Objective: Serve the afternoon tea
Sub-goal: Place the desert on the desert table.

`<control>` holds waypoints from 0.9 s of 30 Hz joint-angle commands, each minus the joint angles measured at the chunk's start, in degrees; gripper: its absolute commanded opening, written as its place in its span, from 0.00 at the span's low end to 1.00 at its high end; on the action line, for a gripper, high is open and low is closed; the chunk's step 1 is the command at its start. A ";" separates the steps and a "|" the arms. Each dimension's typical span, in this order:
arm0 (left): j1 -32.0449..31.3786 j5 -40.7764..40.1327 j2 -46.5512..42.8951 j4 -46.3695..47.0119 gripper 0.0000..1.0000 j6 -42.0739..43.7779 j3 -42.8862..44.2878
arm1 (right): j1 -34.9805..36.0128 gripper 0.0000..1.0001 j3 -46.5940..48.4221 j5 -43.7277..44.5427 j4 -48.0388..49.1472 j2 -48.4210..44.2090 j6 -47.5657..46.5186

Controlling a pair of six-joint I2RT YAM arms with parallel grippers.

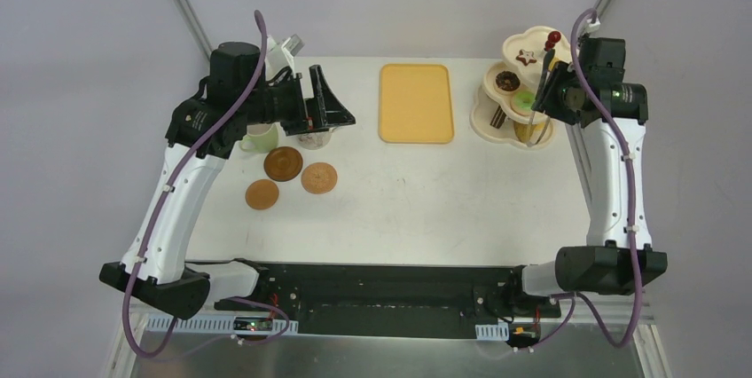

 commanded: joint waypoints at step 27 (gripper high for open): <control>-1.70 -2.69 1.90 -1.10 0.91 3.65 5.57 | -3.50 0.33 8.30 -3.46 -1.79 9.27 -2.41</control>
